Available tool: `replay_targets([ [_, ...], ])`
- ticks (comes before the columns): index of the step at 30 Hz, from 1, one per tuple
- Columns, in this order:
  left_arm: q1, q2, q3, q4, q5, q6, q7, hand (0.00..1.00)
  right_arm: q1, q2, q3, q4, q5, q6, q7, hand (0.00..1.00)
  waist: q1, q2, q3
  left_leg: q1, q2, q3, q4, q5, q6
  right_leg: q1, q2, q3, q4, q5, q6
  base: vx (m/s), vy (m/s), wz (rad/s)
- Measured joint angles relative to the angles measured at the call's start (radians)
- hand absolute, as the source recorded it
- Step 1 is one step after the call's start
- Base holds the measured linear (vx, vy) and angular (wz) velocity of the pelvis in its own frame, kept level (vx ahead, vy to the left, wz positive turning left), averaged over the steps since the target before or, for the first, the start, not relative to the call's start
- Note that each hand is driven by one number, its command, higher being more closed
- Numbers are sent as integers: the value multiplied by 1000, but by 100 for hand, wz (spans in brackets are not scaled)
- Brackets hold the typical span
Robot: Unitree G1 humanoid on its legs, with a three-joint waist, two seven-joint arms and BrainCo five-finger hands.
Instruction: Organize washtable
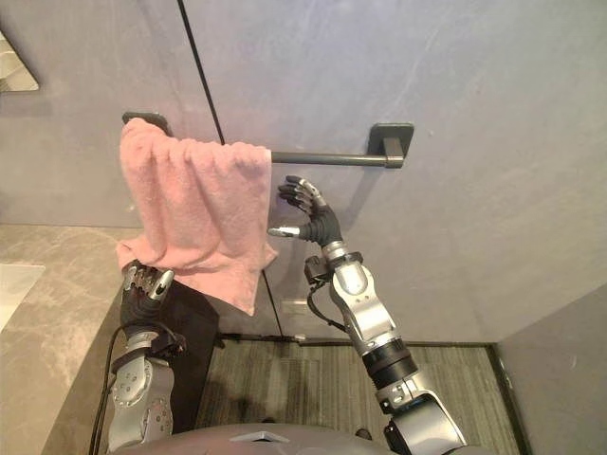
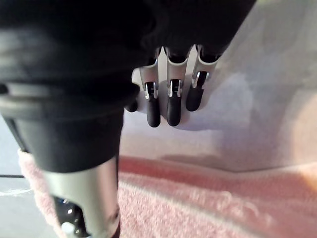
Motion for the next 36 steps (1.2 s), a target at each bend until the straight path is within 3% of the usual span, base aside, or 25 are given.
replay_targets([
  [5, 9, 15, -42, 0, -2, 1, -5, 0, -75, 1, 55, 73, 53, 2, 9, 0, 6, -2, -1, -26, 7, -24, 2, 7, -6, -2, 5, -23, -3, 2, -4, -38, -10, 15],
  [7, 9, 18, -68, 2, -3, 4, -8, 0, -100, 1, 74, 105, 88, 4, 18, 0, 28, -2, -1, -36, 13, -31, 2, 12, -11, -8, 12, -27, -4, 5, -7, -24, -28, 10],
  [12, 9, 37, -98, 5, -32, 7, -8, 0, -142, 6, 100, 127, 119, 23, 23, 0, 42, -4, 0, -46, 23, -40, 2, 18, -18, -11, 23, -37, -6, 6, -11, -14, -19, 4],
  [13, 7, 50, -98, 8, -33, 8, -8, 0, -150, 6, 100, 136, 123, 23, 23, 100, 42, -7, 0, -54, 27, -42, 2, 19, -20, -18, 27, -38, -6, 7, -14, -35, -26, 4],
  [25, -18, 64, -102, 9, -38, 8, 6, 0, -256, 20, 108, 192, 156, 25, -8, 100, 70, -8, 9, -83, 46, -56, 15, 23, -27, -31, 49, -52, -7, 9, -29, -14, -14, 3],
  [36, -17, 43, 73, -125, -31, 6, 54, 0, -240, 30, 50, 189, 144, 25, -13, 100, 83, -8, 40, -53, 43, -37, 2, 22, -27, -26, 43, -41, -7, 9, -30, 14, 4, -4],
])
